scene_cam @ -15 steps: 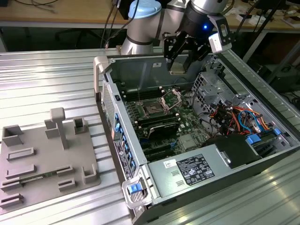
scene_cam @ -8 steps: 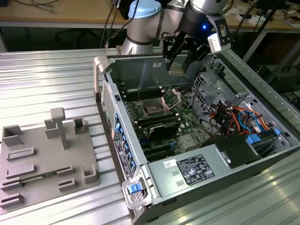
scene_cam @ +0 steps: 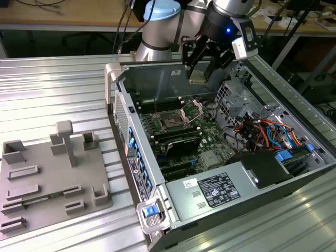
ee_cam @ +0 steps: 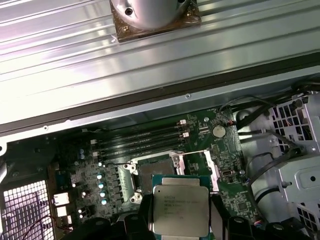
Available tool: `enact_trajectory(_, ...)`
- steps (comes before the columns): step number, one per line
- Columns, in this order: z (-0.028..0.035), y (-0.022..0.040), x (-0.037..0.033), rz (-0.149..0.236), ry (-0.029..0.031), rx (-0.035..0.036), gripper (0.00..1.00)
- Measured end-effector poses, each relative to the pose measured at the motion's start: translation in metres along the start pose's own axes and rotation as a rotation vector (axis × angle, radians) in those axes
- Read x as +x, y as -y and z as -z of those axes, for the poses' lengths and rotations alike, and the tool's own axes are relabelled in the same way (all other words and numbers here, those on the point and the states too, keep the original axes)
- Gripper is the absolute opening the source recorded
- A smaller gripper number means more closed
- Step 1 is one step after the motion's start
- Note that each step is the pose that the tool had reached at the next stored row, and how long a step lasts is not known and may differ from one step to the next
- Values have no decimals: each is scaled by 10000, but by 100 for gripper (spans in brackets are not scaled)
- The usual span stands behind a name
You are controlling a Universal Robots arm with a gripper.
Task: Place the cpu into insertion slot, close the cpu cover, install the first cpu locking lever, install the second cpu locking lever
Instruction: 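Place the cpu into insertion slot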
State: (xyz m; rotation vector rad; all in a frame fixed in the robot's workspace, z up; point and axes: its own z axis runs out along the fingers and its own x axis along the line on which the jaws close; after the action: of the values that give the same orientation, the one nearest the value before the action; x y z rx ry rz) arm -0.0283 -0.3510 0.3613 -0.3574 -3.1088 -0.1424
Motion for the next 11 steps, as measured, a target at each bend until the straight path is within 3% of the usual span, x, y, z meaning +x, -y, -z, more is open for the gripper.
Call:
enact_trajectory(3,-4,1,4,-409,37,-9,55)
enact_trajectory(11,-10,5,16,-1029,93,-21,55)
